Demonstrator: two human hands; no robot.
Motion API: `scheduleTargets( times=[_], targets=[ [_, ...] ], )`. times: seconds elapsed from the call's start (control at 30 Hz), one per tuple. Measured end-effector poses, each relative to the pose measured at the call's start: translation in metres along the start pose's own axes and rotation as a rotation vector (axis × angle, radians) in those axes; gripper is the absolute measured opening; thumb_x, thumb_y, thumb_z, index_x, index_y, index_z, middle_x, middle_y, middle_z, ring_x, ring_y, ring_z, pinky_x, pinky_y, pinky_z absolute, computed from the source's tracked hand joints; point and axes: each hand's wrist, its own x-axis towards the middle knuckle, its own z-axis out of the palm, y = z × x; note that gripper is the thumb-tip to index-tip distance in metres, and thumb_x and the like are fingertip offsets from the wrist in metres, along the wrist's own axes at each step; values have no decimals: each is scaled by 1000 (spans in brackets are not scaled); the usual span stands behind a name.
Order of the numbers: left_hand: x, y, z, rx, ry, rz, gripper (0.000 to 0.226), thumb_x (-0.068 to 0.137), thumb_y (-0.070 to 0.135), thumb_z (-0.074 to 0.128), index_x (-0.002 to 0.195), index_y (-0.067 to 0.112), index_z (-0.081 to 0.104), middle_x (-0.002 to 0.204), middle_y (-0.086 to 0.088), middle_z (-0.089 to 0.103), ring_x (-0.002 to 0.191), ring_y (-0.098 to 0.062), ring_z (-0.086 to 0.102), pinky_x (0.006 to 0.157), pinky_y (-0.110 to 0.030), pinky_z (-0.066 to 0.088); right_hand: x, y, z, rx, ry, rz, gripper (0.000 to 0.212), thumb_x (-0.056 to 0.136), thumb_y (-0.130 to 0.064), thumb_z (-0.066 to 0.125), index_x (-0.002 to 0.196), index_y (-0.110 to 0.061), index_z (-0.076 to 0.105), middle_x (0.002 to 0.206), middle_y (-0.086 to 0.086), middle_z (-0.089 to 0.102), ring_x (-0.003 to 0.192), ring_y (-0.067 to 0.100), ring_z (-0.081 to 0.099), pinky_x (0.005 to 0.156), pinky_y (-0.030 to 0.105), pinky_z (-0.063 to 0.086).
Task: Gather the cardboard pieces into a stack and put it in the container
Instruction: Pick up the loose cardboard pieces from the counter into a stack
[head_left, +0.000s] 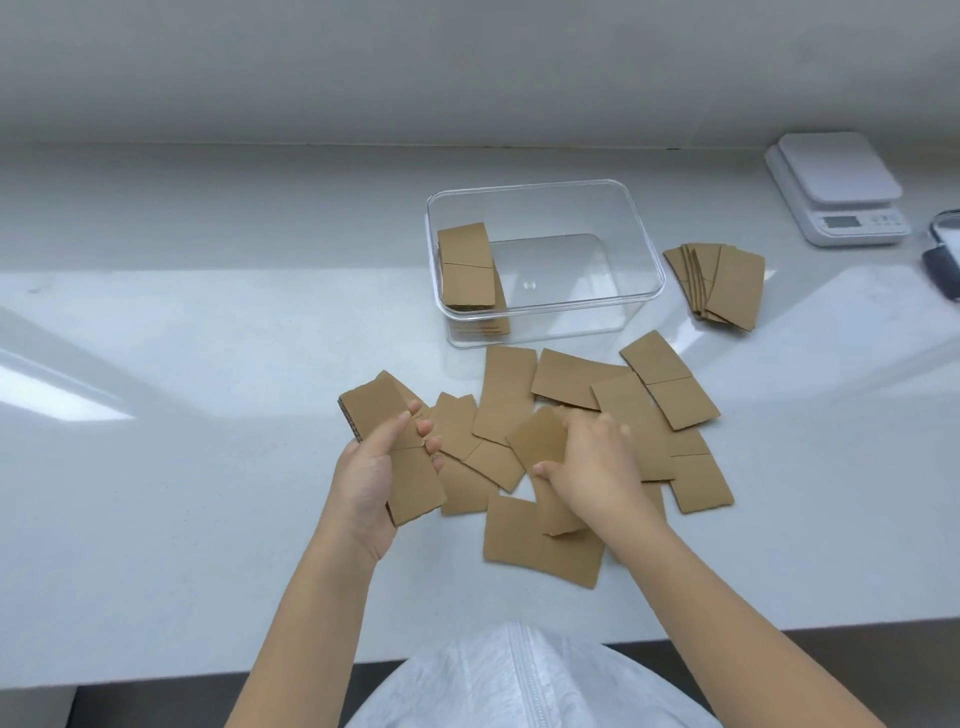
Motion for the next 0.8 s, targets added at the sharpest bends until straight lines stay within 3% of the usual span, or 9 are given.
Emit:
scheduleTargets(
  times=[0.07,0.23,0.3,0.4,0.5,0.6,0.8],
  targets=[
    [-1,-1,4,24,-1,3,21,89,17,55,107,9,65,77,-3,63,64,-20,58,69,-34,51,-1,1,1,163,-14,-53,51,84,-26,68,129,-16,46,123,11,50,109,27,50,83,31,41],
    [-7,-3,16,24,-10,33,21,90,17,55,108,10,64,79,-4,63,63,-19,59,69,-34,50,7,24,-18,754,-32,-83,45,77,-15,75,109,-28,45,109,3,64,96,22,65,71,32,53],
    [-10,-4,21,19,-3,48,21,90,17,54,107,10,63,79,-4,62,64,-19,58,66,-33,50,15,39,-32,830,22,-45,48,73,-13,79,104,-29,46,99,2,70,89,21,68,71,36,57],
    [-17,-7,32,22,3,58,20,91,17,54,107,9,63,80,-4,62,66,-20,58,67,-33,51,27,67,-49,789,46,8,31,68,-17,82,91,-16,61,92,8,73,88,28,70,79,44,58],
    [-22,-9,44,29,1,63,21,90,17,54,107,9,63,81,-5,62,68,-21,59,71,-36,51,35,87,-57,703,104,73,35,70,-23,79,88,2,63,92,19,70,88,36,66,75,44,57],
    [-26,-14,55,29,12,72,19,90,17,55,105,9,65,81,-5,62,68,-21,59,74,-37,51,35,96,-63,599,212,61,19,81,-16,67,89,-4,54,87,9,60,81,29,58,57,29,43],
    [-32,-27,71,38,8,64,22,89,18,56,108,9,65,82,-6,62,69,-20,59,74,-36,51,33,82,-51,123,265,-143,15,86,-2,48,101,-4,50,94,10,54,75,22,44,62,31,37]
  ],
)
